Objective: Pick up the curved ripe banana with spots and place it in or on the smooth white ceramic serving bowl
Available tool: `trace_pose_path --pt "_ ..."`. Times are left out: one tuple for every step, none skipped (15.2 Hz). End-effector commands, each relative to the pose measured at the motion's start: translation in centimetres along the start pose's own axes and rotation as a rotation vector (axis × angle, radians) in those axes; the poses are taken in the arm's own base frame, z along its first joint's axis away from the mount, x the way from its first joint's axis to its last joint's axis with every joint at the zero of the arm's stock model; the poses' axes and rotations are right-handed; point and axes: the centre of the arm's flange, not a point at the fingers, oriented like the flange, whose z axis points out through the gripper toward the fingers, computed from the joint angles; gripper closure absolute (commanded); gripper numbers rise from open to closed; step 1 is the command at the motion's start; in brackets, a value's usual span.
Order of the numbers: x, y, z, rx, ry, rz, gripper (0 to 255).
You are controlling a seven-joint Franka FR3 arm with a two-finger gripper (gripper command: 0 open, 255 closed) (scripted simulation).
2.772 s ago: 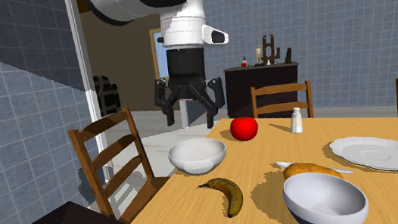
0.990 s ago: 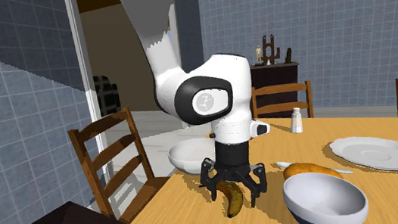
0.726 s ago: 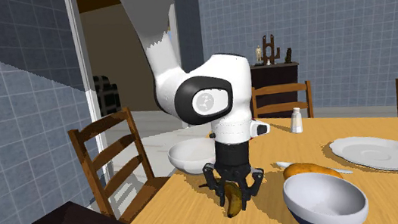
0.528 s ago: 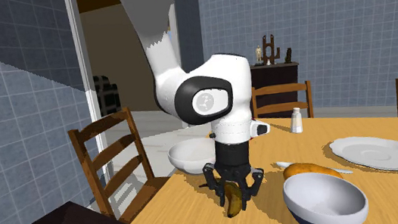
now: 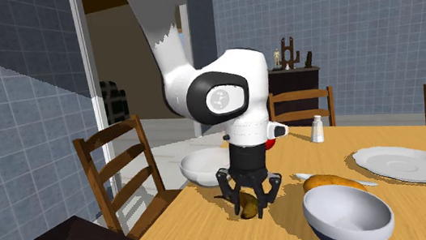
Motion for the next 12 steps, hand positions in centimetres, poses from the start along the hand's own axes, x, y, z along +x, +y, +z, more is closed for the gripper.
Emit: trace_pose_path --pt "-0.1 0.0 -1.0 0.0 0.0 0.0 255" --pt "-0.1 0.0 -1.5 0.0 0.0 0.0 255" --pt "-0.1 0.0 -2.1 0.0 0.0 0.0 255" --pt "-0.1 0.0 -2.6 0.0 0.0 0.0 255" --pt "-0.1 0.0 -3.1 0.0 0.0 0.0 255" --pt "-0.1 -0.1 -3.7 0.0 0.0 0.0 255" --pt "-0.1 -0.1 -4.2 0.0 0.0 0.0 255" --pt "-0.1 -0.1 -4.7 0.0 0.0 0.0 255" --pt "-0.1 -0.1 -5.2 0.0 0.0 0.0 255" --pt "-0.1 -0.2 -5.8 0.0 0.0 0.0 255" --pt "-0.1 -0.2 -6.3 0.0 0.0 0.0 255" --pt "-0.1 -0.2 -6.8 0.0 0.0 0.0 255"
